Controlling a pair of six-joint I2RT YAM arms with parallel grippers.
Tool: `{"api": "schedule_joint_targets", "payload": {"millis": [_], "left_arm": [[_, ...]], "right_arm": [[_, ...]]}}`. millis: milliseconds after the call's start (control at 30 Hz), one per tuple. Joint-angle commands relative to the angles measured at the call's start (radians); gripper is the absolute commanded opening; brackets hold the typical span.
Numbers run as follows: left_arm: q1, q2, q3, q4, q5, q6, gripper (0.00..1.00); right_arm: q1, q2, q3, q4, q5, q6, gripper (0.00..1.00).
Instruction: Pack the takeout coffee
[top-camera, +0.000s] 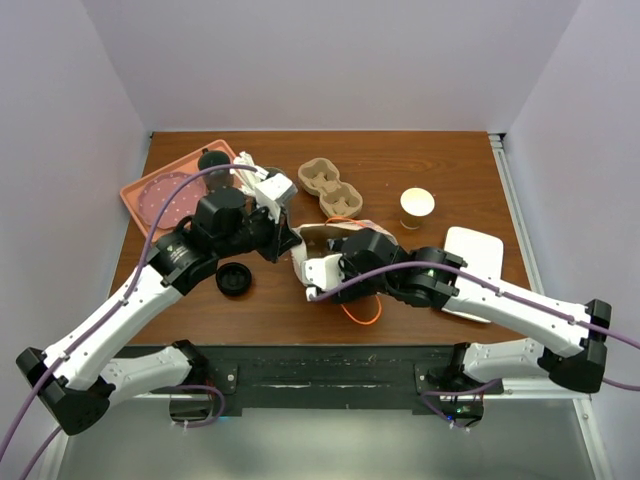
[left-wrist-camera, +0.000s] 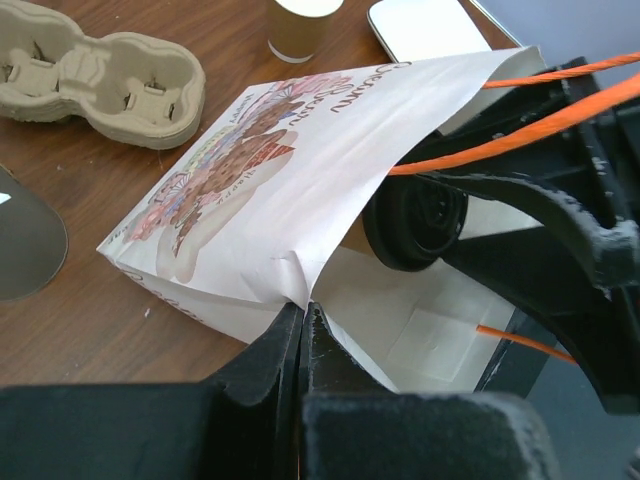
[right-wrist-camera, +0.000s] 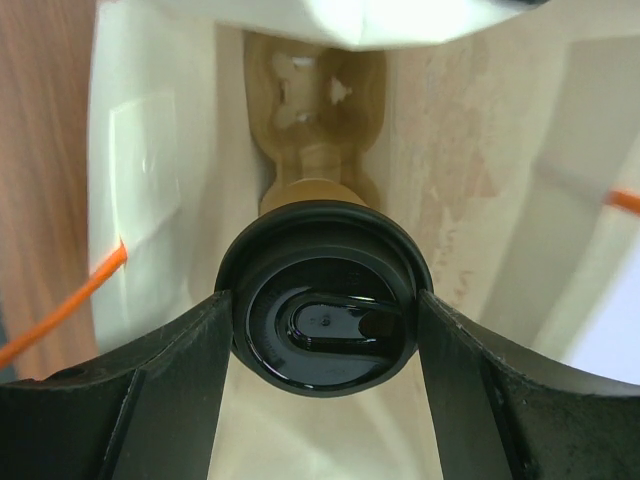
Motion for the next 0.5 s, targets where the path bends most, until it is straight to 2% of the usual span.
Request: {"api": "schedule_joint_targets", "payload": {"millis": [0,200,467], "left_arm": [[0.004,-0.051,-0.024,0.068,0.028,0.071,0.0],[0.004,-0.029,-0.023,0.049,0.058,0.093,0.0],[0.004,-0.017,0.0,0.042,0.09,0.065,0.0]], "right_arm": [[0.004,-0.063,-0.109,0.155,0.081,-0.131,0.22],[0.004,-0.092,-0.209,0.234,0.091,-0.138,0.23],[-0.002,-0.034,-0.247,0.324,0.07,-0.163,0.23]]}}
